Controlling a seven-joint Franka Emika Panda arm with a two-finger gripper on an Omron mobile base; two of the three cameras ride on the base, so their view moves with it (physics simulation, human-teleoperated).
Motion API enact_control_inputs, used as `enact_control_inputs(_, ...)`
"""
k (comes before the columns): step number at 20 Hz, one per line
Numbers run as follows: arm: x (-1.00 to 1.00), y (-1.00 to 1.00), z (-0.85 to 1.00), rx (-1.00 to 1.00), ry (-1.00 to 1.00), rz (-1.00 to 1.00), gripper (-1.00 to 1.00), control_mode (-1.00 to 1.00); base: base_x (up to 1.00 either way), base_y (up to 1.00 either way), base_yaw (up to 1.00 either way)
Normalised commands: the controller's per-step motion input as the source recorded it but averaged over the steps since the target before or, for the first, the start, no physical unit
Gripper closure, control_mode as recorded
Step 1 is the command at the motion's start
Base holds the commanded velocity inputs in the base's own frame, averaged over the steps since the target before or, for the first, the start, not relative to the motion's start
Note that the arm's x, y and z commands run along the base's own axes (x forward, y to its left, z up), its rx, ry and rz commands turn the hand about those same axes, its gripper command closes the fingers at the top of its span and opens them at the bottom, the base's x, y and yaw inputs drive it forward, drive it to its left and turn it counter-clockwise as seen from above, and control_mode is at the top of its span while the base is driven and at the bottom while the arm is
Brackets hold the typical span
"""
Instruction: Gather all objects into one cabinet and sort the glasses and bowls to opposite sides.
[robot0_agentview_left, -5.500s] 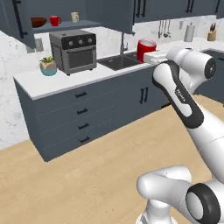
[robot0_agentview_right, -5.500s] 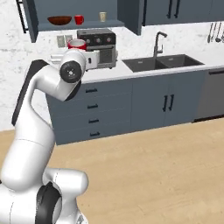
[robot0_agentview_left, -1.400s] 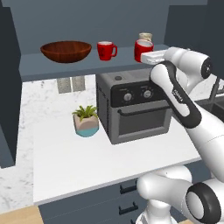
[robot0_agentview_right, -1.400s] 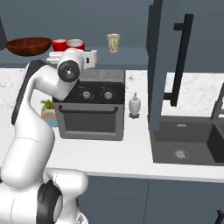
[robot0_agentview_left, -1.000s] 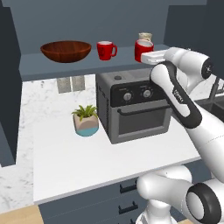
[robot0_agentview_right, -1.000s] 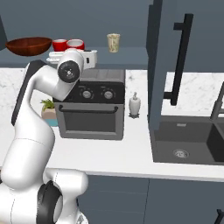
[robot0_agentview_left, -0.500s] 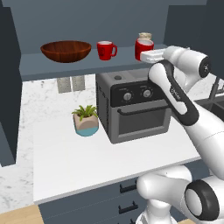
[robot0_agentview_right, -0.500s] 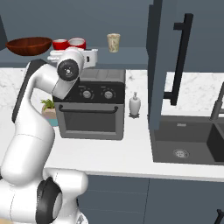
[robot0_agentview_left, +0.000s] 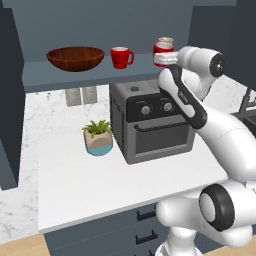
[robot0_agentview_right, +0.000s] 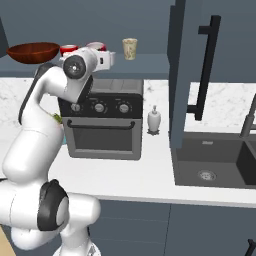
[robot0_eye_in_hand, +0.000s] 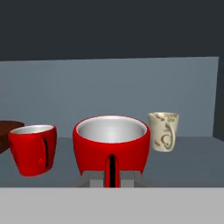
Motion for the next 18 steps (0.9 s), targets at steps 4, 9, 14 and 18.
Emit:
enact_control_inputs(4,0.49,0.0,-0.01,0.0,0.09,-0.05,1.0,-1.0,0.0,0.0,0.0)
enact_control_inputs(9,0.48,0.03,-0.05,0.0,0.02,-0.02,1.0,-1.0,0.0,0.0,0.0)
enact_control_inputs(14,0.39,0.0,-0.15,0.0,0.0,0.0,1.0,-1.0,0.0,0.0,0.0)
enact_control_inputs(18,0.19,0.0,-0.19,0.0,0.0,0.0,1.0,-1.0,0.0,0.0,0.0)
